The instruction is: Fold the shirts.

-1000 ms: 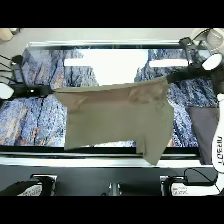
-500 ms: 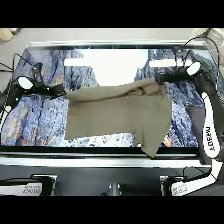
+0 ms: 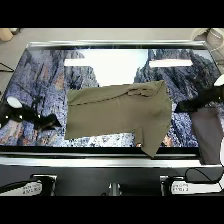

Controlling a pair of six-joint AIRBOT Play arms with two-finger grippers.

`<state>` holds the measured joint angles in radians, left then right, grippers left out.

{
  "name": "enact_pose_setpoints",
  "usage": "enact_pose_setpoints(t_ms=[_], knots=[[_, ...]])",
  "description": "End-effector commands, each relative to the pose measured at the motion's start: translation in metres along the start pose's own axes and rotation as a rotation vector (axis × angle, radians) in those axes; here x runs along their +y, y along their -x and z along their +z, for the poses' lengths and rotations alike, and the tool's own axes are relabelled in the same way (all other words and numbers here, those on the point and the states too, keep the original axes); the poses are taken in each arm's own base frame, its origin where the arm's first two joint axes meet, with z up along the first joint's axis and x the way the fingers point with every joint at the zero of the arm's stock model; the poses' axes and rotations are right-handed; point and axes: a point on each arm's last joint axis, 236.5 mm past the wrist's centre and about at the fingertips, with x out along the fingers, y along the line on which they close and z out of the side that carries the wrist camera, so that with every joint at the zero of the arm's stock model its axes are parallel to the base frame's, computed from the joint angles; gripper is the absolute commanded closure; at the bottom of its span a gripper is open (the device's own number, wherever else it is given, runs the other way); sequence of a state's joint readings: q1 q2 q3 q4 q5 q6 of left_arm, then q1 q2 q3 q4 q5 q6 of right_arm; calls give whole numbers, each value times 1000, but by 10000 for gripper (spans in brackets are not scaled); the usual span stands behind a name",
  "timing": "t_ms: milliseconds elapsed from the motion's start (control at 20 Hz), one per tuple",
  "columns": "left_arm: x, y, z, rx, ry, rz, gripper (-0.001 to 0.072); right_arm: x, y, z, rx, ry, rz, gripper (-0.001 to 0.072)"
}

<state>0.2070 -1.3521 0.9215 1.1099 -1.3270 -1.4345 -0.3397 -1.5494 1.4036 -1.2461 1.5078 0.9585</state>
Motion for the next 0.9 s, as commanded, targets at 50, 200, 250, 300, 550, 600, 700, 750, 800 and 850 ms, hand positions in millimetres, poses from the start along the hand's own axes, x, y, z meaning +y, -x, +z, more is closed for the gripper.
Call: enact_pose_setpoints(t_ms=[50,200,250,300,550,600,700,750,800,850], knots=[[1,-41,-32,14,54,-94,264,13,-20,-40,80,-36,79,327],[-3,-48,-30,16,46,-91,264,10,-22,-42,85,-30,68,327],[-6,-53,-33,31,39,-92,264,9,-23,-41,78,-30,63,326],[-9,-56,-34,43,35,-94,264,8,-23,-40,75,-30,59,326],[-14,-66,-22,2,77,-85,519,20,-43,-57,111,-27,124,277],[-16,-65,-20,-9,76,-92,683,21,-48,-61,115,-31,127,273],[-18,-63,-19,-15,72,-96,680,19,-61,-69,125,-47,122,274],[-18,-62,-19,-18,62,-97,681,19,-68,-67,106,-58,121,274],[-19,-61,-19,-21,58,-97,680,17,-74,-63,77,-69,117,275],[-20,-60,-18,-25,54,-98,681,13,-78,-60,56,-76,100,275]])
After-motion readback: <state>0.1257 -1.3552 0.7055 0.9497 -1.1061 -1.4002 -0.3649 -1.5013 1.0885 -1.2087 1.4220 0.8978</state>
